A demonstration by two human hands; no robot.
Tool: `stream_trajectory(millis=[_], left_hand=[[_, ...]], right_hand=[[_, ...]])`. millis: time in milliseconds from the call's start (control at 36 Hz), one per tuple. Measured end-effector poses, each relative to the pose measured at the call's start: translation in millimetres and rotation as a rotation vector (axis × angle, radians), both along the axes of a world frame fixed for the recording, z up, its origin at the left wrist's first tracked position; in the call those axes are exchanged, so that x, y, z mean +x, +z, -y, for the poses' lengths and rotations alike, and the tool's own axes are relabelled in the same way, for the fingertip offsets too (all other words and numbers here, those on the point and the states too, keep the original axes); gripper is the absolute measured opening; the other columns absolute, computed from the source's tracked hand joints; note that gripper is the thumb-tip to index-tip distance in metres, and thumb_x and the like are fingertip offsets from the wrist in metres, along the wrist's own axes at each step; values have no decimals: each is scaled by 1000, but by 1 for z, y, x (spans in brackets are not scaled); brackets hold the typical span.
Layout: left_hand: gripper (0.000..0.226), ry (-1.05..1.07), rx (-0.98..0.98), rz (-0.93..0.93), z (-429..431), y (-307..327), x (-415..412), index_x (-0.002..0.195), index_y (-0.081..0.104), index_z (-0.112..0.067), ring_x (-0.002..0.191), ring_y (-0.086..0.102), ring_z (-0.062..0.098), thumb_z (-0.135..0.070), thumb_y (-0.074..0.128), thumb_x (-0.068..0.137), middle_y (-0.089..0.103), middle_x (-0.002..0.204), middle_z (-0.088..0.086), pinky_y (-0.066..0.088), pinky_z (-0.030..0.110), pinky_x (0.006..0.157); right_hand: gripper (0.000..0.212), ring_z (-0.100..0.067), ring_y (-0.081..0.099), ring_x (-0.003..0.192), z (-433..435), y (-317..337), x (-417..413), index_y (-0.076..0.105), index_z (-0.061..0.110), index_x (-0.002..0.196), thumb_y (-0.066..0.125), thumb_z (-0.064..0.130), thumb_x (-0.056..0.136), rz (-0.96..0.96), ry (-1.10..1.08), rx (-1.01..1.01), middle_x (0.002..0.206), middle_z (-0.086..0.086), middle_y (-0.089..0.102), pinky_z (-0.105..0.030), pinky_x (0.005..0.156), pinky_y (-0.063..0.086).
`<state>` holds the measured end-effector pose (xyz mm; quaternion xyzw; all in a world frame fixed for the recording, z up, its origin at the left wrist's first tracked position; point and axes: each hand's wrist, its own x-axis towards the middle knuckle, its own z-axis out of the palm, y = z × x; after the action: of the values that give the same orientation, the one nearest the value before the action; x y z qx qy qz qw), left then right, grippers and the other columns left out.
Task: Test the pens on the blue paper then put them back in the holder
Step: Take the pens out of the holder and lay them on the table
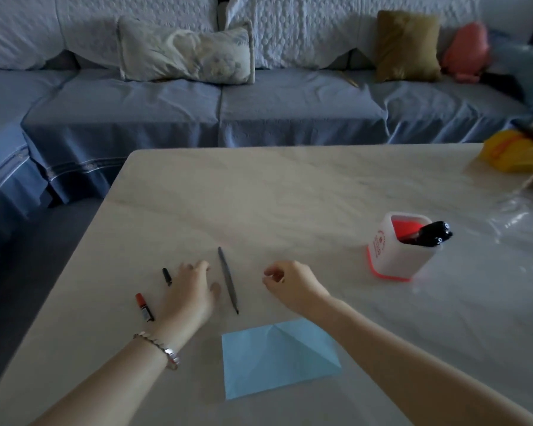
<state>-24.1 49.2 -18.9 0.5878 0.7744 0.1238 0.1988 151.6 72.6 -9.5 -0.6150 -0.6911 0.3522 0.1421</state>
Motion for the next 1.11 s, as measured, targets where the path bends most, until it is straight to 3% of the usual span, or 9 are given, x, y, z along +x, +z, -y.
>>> stream_trajectory(millis=[250,361,444,500,639,806,917,1000,1111], left_hand=[[15,-200,68,145,-2,16,67,98,63,-13,97,63,25,-16,52,88,69,96,7,47,31,86],[15,-231,53,151,1,18,82,98,63,-15,97,61,23,-17,52,88,67,97,4,46,30,84],[15,-235,32,154,3,20,85,96,63,-16,92,61,22,-18,50,89,65,85,1,44,27,77],[14,-238,22,151,4,19,83,94,63,-17,88,62,21,-20,51,89,60,76,-3,45,26,73],[15,-240,-14,138,8,19,78,97,63,-15,90,63,22,-18,50,89,67,90,2,45,25,71],[14,-274,-33,165,14,20,76,98,60,-20,85,62,17,-19,48,91,64,83,-3,46,26,74],[13,-319,95,147,16,28,84,97,61,-19,76,59,13,-23,50,92,61,76,-6,43,24,67],[11,-324,170,276,16,37,92,91,61,-22,76,59,9,-27,51,92,62,75,-9,46,26,74],[51,-282,323,341,18,51,89,137,34,-21,121,35,4,-31,52,90,36,122,-12,28,20,102]], right_hand=[[17,-27,60,86,-10,71,140,68,13,98,59,14,83,170,-350,555,100,-9,63,-31,76,47],[33,-32,56,97,-20,77,182,56,16,118,57,25,86,395,-495,316,119,-10,49,-39,78,49],[30,-35,56,90,-21,65,193,57,14,114,54,23,85,472,-479,200,113,-15,48,-35,72,47],[26,-35,54,83,-20,56,196,58,12,111,51,17,86,467,-461,217,105,-15,47,-32,67,43],[17,-29,55,87,-15,54,199,67,24,100,58,28,86,449,-448,312,97,-6,53,-28,67,36],[20,-16,48,78,-4,70,194,67,25,105,60,27,87,249,-526,555,98,2,49,-30,67,40],[20,-15,55,70,16,82,169,70,11,101,65,18,83,29,-309,921,94,-5,60,-39,64,54],[22,-15,60,74,30,76,142,71,4,95,60,20,83,-95,-136,1035,89,-8,63,-28,73,52],[14,-2,61,77,44,56,103,67,19,94,63,21,80,-413,-76,797,86,12,63,-6,73,46]])
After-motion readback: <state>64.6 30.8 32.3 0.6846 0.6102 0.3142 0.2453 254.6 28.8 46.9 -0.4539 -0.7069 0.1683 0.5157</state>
